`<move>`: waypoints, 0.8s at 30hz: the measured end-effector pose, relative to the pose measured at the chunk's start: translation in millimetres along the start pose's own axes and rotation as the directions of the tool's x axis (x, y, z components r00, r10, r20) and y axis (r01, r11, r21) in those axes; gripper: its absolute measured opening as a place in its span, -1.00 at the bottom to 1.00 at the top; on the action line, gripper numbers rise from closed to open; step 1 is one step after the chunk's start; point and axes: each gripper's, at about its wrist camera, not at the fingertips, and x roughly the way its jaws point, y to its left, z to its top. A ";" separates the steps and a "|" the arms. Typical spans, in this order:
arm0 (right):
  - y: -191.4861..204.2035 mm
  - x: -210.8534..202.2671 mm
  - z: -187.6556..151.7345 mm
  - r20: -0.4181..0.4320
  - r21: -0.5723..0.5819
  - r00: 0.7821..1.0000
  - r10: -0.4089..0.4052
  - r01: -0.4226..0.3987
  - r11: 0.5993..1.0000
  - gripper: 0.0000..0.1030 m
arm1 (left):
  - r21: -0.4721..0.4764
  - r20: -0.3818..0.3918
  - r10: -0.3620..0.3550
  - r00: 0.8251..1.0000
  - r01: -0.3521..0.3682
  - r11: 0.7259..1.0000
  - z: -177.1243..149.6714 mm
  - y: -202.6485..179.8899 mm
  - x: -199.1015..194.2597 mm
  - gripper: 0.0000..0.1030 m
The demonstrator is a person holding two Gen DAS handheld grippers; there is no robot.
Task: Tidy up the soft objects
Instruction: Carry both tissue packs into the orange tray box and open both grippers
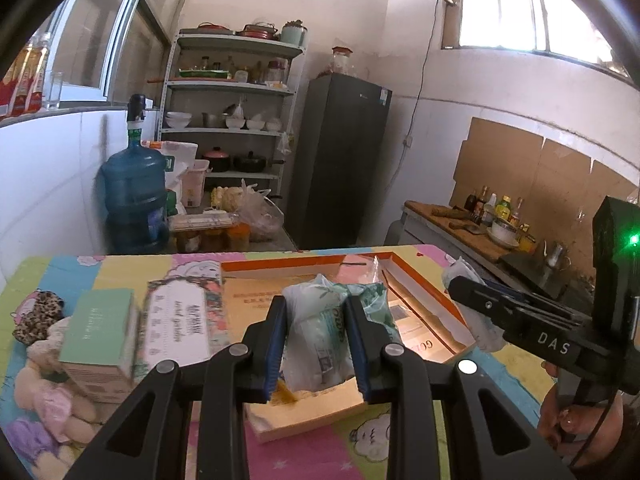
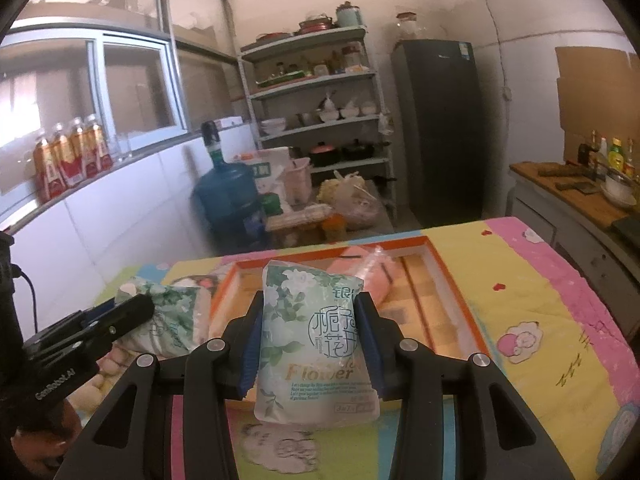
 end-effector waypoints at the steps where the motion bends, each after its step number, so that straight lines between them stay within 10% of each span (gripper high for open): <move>1: -4.8 3.5 0.2 -0.008 0.001 1.000 -0.001 0.001 1.000 -0.14 | 0.001 -0.003 0.001 1.000 -0.001 1.000 -1.4 -3.6 2.1 -0.42; 24: -62.1 69.5 -8.3 -0.142 0.027 0.989 -0.037 0.041 0.999 -0.14 | 0.025 -0.172 0.023 0.985 -0.019 1.000 -23.3 -40.7 94.3 -0.42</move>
